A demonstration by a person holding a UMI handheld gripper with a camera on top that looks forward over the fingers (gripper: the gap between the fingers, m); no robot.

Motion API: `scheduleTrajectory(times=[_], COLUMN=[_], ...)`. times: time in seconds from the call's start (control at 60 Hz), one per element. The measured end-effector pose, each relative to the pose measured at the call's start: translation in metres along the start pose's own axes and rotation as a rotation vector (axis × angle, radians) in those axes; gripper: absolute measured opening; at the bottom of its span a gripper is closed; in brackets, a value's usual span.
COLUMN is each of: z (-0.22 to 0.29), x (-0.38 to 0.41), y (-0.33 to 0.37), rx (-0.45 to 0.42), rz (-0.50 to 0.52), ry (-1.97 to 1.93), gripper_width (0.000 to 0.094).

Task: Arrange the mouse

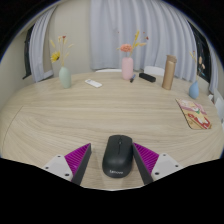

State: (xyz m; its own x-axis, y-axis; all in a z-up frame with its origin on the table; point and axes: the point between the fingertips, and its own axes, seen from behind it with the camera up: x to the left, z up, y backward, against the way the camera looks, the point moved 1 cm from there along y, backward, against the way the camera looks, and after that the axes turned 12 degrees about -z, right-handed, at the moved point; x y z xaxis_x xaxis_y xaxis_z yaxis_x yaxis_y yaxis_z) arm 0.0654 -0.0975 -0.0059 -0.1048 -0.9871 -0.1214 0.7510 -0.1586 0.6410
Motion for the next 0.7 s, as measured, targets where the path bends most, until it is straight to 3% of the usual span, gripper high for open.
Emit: scheduleTrajectory(times=[0.083, 0.15, 0.167, 0.317, 0.433, 0.567, 0.7], z=[0.002, 0.003, 0.003, 0.002, 0.015, 0.070, 0.141], x=[0.005, 0.004, 0.005, 0.007, 0.001, -0.033, -0.126], y=[-0.002, -0.004, -0.004, 0.000, 0.020, 0.049, 0.041], rx=[0.000, -0.002, 0.000, 0.023, 0.023, -0.012, -0.069], rz=[0.013, 0.003, 0.005, 0.012, 0.036, 0.067, 0.001], ry=[0.023, 0.038, 0.037, 0.071, 0.085, -0.016, -0.067], gripper_width=[0.0774, 0.0581, 0.0480, 0.0390, 0.0373, 0.0373, 0.0373])
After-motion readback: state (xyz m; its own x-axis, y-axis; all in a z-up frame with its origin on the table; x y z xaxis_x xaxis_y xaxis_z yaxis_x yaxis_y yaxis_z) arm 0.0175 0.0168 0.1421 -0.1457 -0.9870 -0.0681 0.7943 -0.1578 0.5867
